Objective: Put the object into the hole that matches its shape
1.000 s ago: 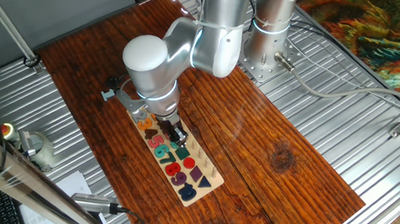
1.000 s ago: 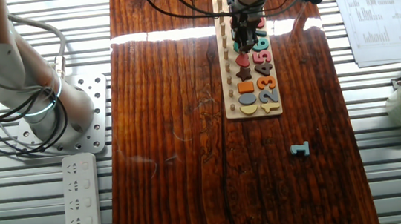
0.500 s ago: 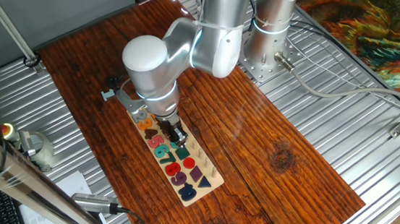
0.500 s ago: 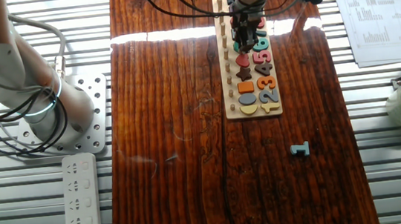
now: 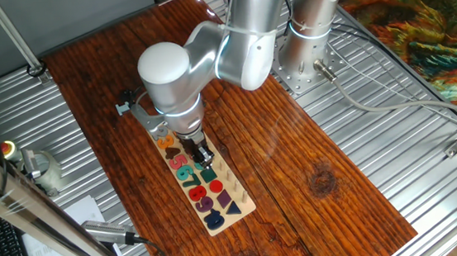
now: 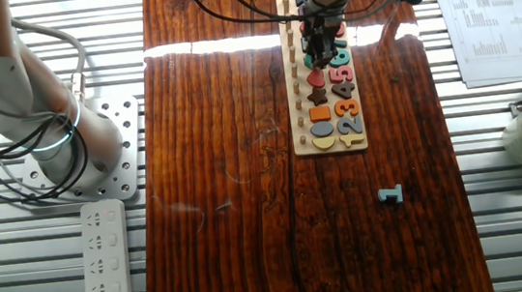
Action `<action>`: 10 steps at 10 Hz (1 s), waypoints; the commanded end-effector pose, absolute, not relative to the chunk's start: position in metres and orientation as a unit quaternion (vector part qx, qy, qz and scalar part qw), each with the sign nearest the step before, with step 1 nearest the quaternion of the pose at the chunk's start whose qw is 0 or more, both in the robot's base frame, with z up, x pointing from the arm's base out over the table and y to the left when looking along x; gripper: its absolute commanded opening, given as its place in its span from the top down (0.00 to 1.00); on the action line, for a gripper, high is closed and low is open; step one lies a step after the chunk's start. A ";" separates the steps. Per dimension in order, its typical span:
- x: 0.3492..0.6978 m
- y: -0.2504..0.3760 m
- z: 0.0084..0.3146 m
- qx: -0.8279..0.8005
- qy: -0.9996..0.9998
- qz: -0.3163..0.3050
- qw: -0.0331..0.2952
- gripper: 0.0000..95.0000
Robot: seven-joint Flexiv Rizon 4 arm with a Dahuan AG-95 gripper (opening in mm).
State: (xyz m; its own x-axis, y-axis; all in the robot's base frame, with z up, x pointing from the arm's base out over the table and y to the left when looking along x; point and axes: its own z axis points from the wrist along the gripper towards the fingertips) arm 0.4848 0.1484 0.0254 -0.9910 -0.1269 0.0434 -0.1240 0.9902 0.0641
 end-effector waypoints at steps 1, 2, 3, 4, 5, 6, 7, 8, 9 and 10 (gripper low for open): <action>0.486 0.149 0.025 0.063 -0.997 -0.032 0.024 0.80; 0.486 0.149 0.025 0.063 -0.997 -0.032 0.024 0.60; 0.486 0.149 0.024 0.065 -0.997 -0.032 0.024 0.60; 0.487 0.149 0.024 0.066 -0.997 -0.034 0.023 0.60; 0.487 0.149 0.025 0.066 -0.997 -0.034 0.023 0.60; 0.488 0.149 0.025 0.064 -0.997 -0.036 0.024 0.60; 0.488 0.149 0.025 0.065 -0.997 -0.036 0.023 0.60; 0.489 0.148 0.026 0.065 -0.997 -0.038 0.022 0.60; 0.492 0.148 0.032 0.066 -0.997 -0.041 0.021 0.60; 0.497 0.148 0.039 0.065 -0.997 -0.046 0.022 0.60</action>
